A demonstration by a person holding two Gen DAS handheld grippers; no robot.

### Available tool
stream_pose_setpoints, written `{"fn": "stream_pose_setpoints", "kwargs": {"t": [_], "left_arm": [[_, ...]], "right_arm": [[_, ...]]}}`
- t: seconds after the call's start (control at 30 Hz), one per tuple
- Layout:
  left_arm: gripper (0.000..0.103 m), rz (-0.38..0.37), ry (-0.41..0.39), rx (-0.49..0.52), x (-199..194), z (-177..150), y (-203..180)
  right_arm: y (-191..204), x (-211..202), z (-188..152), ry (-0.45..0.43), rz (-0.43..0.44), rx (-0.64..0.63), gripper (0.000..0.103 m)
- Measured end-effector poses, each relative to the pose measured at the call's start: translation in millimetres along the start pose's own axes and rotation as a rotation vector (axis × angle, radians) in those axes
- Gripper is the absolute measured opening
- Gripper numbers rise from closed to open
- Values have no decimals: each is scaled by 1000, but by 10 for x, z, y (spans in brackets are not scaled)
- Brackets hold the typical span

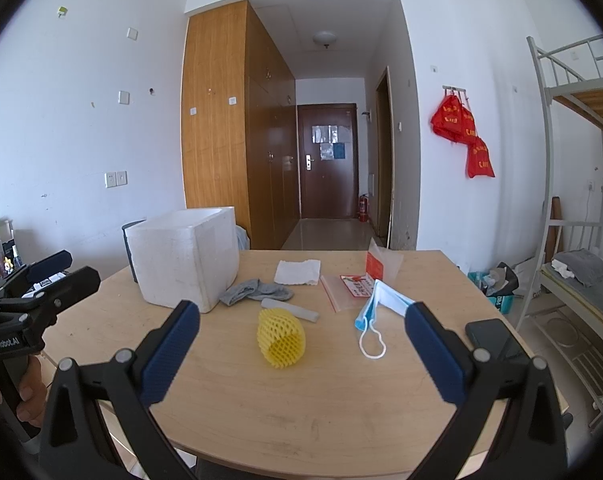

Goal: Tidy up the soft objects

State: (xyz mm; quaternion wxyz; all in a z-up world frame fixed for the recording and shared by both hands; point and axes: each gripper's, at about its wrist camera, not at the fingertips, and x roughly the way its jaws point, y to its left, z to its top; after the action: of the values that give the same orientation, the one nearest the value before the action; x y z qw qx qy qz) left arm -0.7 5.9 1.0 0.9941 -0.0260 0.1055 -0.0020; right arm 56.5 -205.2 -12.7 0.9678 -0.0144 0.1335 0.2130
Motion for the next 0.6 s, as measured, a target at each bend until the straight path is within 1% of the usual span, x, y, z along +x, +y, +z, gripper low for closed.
{"fn": "stream_pose_setpoints", "kwargs": {"t": [0.6], "left_arm": [[103,6,-1,2,-5,10,17]], "right_arm": [[-13,-1,12,0,1,0,103]]}}
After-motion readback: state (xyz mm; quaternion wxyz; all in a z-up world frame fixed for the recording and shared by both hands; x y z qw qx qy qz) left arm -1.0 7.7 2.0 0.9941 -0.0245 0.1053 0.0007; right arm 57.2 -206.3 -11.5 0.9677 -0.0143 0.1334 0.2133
